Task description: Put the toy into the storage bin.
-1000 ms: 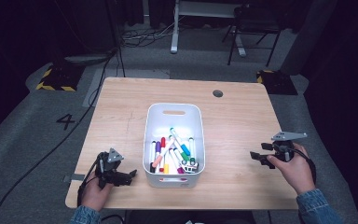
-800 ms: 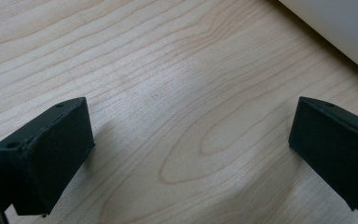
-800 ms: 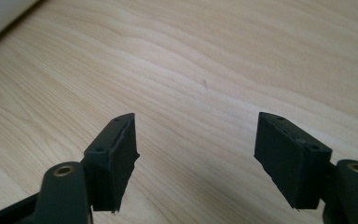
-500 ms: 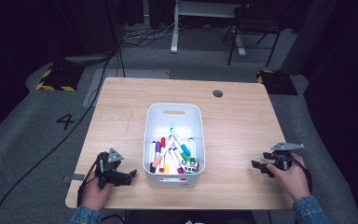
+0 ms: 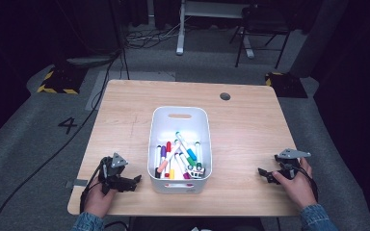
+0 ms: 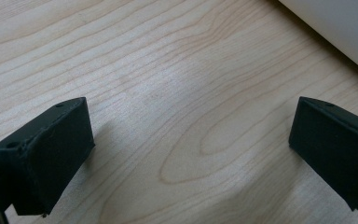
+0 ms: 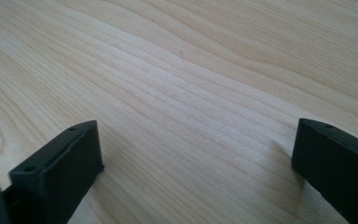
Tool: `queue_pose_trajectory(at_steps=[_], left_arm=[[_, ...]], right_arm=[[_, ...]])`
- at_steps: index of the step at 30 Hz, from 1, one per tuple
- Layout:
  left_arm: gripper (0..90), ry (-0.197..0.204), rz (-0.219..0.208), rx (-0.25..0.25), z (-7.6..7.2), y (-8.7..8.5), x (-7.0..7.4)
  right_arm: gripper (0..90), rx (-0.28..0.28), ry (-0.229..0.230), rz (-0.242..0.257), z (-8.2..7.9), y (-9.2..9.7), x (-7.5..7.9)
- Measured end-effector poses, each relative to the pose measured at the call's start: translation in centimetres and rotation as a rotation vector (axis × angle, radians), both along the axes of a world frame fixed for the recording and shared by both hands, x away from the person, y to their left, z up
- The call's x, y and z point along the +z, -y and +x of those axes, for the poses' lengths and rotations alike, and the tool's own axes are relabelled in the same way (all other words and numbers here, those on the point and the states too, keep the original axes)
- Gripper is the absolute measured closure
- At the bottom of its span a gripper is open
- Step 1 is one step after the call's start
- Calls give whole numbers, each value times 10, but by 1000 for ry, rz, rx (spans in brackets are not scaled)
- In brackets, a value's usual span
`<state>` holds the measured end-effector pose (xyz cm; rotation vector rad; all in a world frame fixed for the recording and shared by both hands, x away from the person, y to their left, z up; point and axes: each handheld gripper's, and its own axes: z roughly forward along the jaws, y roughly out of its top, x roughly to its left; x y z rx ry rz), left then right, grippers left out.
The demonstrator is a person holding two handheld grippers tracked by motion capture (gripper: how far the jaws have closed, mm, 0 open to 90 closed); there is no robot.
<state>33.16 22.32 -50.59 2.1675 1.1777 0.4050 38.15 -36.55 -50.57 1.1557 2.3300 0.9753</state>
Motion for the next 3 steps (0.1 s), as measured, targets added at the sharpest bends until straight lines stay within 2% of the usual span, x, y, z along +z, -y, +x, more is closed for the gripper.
queue_pose_trajectory(at_steps=[3], left_arm=[[0,0,1,0,0,0,0]], right_arm=[[0,5,-5,-1,0,0,0]])
